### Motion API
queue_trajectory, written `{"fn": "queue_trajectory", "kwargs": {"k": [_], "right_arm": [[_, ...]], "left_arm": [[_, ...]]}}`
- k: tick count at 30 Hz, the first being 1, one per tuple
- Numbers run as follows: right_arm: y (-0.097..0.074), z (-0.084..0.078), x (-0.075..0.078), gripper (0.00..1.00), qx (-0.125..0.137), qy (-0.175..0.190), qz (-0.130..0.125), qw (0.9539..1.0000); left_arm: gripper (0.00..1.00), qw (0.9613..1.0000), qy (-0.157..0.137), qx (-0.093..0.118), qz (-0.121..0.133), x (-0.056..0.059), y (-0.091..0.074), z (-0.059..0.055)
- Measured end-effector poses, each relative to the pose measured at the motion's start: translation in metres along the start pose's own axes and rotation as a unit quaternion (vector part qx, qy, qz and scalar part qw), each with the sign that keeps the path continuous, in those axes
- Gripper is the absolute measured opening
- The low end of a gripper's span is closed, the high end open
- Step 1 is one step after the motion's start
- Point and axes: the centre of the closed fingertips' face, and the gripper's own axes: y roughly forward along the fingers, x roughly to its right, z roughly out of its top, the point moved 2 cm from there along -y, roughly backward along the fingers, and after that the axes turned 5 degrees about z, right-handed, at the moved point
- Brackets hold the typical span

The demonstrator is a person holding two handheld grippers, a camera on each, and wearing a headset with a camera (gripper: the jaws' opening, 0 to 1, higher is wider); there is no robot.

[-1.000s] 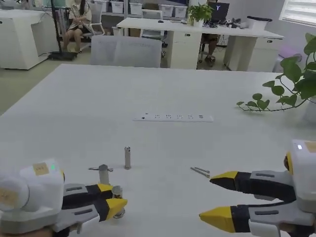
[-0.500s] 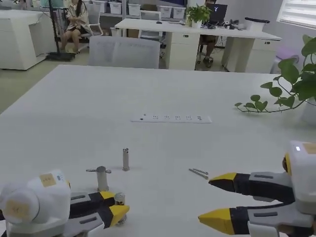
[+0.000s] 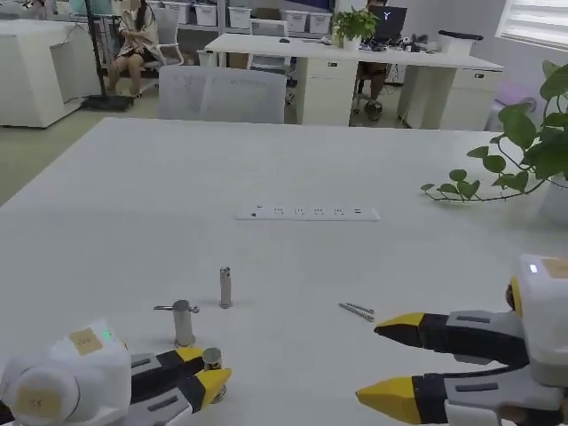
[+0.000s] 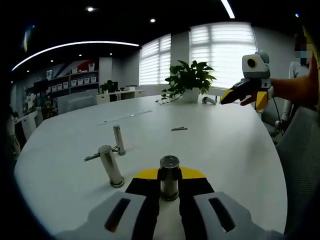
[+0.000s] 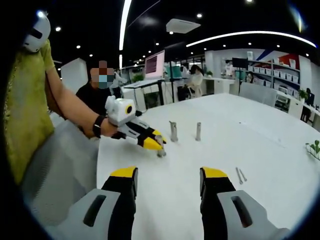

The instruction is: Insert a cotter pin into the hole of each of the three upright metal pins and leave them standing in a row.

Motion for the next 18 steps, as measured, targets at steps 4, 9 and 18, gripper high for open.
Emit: {"fn": "queue_trajectory", "kwargs": {"k": [4, 9, 18], "right_arm": [[0.001, 0.0, 0.0, 0.52, 0.0, 0.0, 0.001, 1.0], [0.0, -0.001, 0.001, 0.52, 0.0, 0.001, 0.0, 1.0], [0.001, -0.003, 0.0, 0.51, -0.004, 0.005, -0.001, 1.0]], "left_arm": [[0.12, 1.0, 0.003, 0.0, 0.001, 0.0, 0.0, 0.0], [0.19, 0.9992, 0.019, -0.023, -0.025, 0.002, -0.002, -0.009], [0.2, 0.9946, 0.055, -0.023, -0.085, 0.0, -0.006, -0.003]]}}
